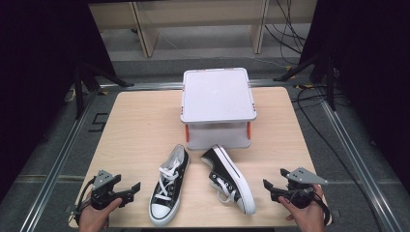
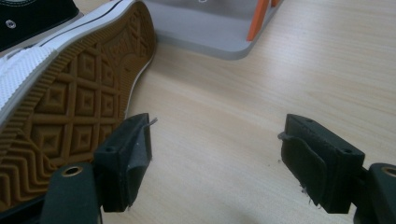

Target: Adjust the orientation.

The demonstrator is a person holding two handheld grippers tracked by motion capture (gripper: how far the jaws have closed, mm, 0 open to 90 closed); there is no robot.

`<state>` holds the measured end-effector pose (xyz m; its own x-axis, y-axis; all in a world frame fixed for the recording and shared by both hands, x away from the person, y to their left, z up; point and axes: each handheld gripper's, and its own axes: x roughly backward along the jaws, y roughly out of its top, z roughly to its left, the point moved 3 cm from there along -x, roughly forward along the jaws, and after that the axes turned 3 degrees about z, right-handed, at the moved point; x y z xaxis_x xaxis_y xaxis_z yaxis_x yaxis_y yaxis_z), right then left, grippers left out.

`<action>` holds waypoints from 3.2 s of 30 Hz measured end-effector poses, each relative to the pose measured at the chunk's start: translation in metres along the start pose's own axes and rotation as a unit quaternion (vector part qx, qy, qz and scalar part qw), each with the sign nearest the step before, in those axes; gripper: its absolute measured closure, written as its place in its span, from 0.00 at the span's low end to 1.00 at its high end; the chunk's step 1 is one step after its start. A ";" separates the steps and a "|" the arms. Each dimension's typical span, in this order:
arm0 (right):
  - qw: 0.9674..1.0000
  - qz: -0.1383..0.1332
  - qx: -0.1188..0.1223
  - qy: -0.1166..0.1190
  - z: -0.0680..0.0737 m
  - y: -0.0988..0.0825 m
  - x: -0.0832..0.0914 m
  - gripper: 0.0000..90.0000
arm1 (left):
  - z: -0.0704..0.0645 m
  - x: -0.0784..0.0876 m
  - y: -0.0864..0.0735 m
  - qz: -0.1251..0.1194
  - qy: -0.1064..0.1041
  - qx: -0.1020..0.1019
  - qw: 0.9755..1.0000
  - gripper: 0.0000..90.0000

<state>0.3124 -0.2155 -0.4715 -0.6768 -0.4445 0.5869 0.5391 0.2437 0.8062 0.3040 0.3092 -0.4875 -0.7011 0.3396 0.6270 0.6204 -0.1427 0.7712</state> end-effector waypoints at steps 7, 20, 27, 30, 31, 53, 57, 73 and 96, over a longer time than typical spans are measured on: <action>1.000 -0.008 0.012 0.010 0.003 0.007 0.002 0.29 | 0.002 -0.002 0.000 0.000 0.000 -0.005 1.000 0.17; 0.997 -0.032 0.049 0.040 0.035 0.046 0.011 0.37 | 0.003 -0.003 -0.001 0.002 -0.001 0.000 1.000 0.17; 0.994 -0.015 0.081 0.068 0.063 0.062 0.001 0.42 | 0.004 -0.003 -0.001 0.004 0.002 0.004 1.000 0.17; 0.990 -0.007 0.116 0.077 0.081 0.067 -0.007 0.43 | 0.003 -0.003 -0.001 0.002 0.001 0.010 1.000 0.17; 0.990 0.000 0.116 0.084 0.088 0.068 -0.009 0.44 | 0.004 -0.003 -0.002 0.004 0.001 0.006 1.000 0.17; 0.971 0.099 0.215 0.042 0.133 0.056 -0.054 0.53 | 0.004 -0.004 -0.001 0.001 -0.004 0.007 1.000 0.17; 0.972 0.098 0.212 0.036 0.125 0.058 -0.053 0.58 | 0.004 -0.004 -0.001 0.001 -0.005 0.006 1.000 0.17; 0.977 0.105 0.186 -0.012 0.065 0.064 -0.043 0.95 | 0.004 -0.005 -0.001 0.003 -0.008 0.010 1.000 0.17; 0.974 0.085 0.177 0.115 0.068 0.058 -0.032 0.97 | 0.005 -0.006 -0.002 0.007 -0.007 0.017 1.000 0.17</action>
<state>0.3315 -0.1285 -0.4387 -0.4414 -0.5432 0.7143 0.3992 0.5940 0.6984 0.3089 0.3125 -0.4933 -0.6878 0.3512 0.6353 0.6416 -0.1153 0.7583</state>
